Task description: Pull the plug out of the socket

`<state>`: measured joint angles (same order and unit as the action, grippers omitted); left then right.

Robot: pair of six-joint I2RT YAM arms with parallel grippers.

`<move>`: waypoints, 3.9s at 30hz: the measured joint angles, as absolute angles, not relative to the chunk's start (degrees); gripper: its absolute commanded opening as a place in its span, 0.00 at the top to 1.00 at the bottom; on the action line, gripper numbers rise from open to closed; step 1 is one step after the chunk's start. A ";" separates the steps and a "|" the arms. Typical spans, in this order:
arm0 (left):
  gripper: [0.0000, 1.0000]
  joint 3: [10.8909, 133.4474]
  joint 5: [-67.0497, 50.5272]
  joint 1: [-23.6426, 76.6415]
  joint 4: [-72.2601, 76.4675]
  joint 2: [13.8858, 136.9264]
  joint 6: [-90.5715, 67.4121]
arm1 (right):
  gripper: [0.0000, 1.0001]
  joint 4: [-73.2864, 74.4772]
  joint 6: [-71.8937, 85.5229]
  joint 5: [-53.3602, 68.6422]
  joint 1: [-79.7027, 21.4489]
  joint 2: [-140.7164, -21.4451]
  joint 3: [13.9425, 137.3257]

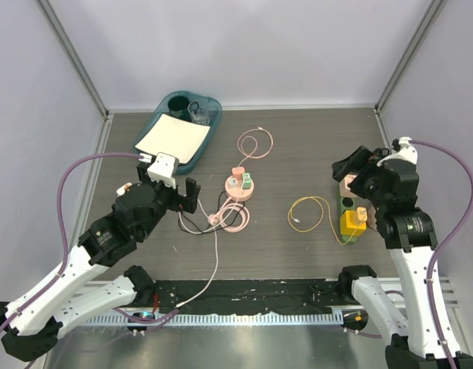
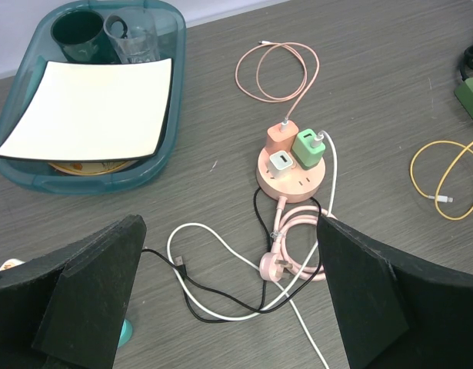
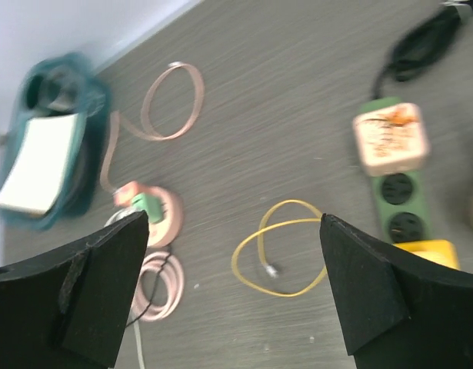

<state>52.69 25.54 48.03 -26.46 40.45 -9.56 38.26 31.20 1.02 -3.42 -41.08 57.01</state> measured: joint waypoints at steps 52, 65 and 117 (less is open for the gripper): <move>0.00 52.69 24.18 48.05 -26.48 41.50 -9.56 | 0.75 39.00 7.94 -1.58 7.60 -94.45 66.76; 0.00 52.82 23.38 48.03 -26.55 43.13 -10.63 | 0.79 25.74 25.26 7.42 -0.45 -83.94 57.23; 0.16 76.09 -17.78 43.72 -6.66 102.37 -21.74 | 0.82 -4.84 27.14 35.62 -7.01 -73.89 41.78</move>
